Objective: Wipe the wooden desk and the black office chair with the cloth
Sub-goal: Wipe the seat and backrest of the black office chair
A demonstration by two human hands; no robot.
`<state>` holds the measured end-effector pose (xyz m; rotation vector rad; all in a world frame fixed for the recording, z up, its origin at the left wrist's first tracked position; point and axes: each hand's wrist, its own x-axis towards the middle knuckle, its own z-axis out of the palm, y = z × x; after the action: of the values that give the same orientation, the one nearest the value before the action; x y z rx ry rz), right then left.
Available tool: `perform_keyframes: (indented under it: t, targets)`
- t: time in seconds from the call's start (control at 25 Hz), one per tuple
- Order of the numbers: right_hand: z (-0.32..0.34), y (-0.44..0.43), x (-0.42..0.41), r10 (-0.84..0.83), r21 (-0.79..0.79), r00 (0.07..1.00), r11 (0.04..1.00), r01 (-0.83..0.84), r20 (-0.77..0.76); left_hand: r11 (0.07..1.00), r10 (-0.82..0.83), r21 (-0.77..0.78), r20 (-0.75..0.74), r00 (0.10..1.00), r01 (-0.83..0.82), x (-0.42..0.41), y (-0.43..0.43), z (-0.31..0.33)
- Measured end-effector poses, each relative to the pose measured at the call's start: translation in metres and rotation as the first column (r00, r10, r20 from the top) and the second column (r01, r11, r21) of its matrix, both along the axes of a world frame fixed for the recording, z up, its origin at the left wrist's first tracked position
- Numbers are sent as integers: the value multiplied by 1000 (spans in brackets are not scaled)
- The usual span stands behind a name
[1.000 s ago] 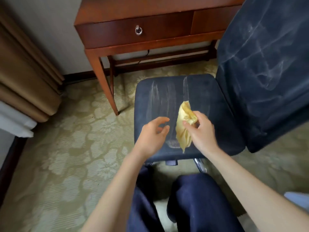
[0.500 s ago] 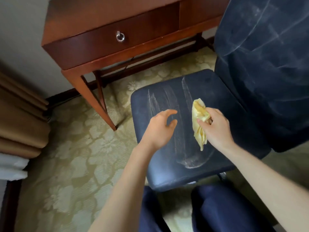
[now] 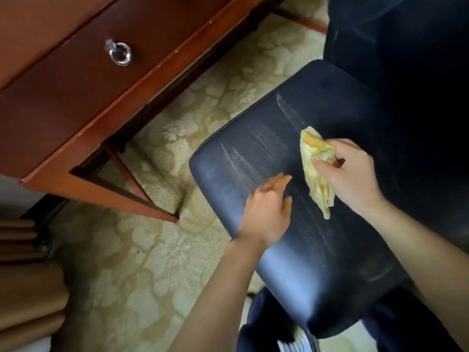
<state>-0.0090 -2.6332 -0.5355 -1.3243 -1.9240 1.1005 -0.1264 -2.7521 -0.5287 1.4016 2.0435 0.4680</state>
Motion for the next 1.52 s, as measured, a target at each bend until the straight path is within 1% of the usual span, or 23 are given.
perform_keyframes:
  t: [0.08, 0.12, 0.2, 0.28, 0.36, 0.4, 0.48, 0.52, 0.6, 0.72, 0.88, 1.0, 1.08, 1.16, 1.28, 1.32, 1.44, 1.52]
  targets:
    - [-5, -7, 2, -51, 95, 996, 995, 44, 70, 989, -141, -70, -122, 982, 133, -7, -4, -18]
    - [-9, -8, 7, -65, 170, 986, 985, 38, 152, 973, -223, -112, -202, 954, 204, -9, -3, -28]
    - [-25, -7, 25, -68, 295, 924, 954, -50, 376, 936, -349, -183, -354, 868, 301, -3, 3, -43]
    - [-45, 0, 46, -50, 344, 835, 923, -170, 548, 930, -367, -179, -476, 799, 321, 12, 13, -57]
    - [-68, 7, 56, -64, 367, 772, 902, -226, 633, 937, -344, -153, -541, 767, 313, 31, 28, -75]
    - [-82, 10, 58, -64, 384, 777, 892, -237, 627, 938, -342, -155, -571, 747, 310, 39, 34, -85]
    - [-105, 23, 59, -40, 445, 849, 864, -236, 526, 946, -308, -130, -653, 692, 298, 47, 42, -106]
    - [-113, 29, 61, -16, 483, 882, 841, -242, 470, 949, -286, -106, -679, 676, 296, 47, 44, -113]
    - [-124, 42, 64, 49, 533, 912, 798, -281, 407, 956, -245, -67, -712, 658, 284, 46, 44, -121]
    - [-128, 46, 65, 84, 557, 901, 761, -333, 425, 961, -235, -89, -761, 604, 262, 51, 43, -118]
    - [-128, 35, 67, 33, 551, 861, 755, -354, 508, 959, -263, -147, -786, 559, 244, 62, 38, -112]
    - [-124, 32, 65, -24, 561, 827, 746, -359, 561, 969, -216, -104, -791, 572, 224, 61, 39, -116]
    - [-119, 28, 62, -25, 546, 817, 756, -362, 576, 970, -210, -90, -786, 582, 228, 58, 41, -116]
    - [-121, 18, 66, -29, 534, 810, 766, -358, 585, 968, -228, -109, -755, 615, 226, 57, 37, -114]
    - [-125, 7, 71, -67, 546, 801, 766, -341, 595, 972, -214, -88, -705, 676, 216, 52, 29, -106]
    - [-124, 0, 71, -73, 543, 799, 770, -334, 596, 977, -181, -42, -682, 709, 209, 49, 21, -106]
    - [-120, -19, 72, -62, 553, 803, 756, -350, 593, 975, -20, 174, -556, 831, 140, 45, -9, -116]
    - [-120, -42, 74, -32, 576, 822, 729, -371, 569, 958, 72, 277, -477, 876, 72, 45, -27, -126]
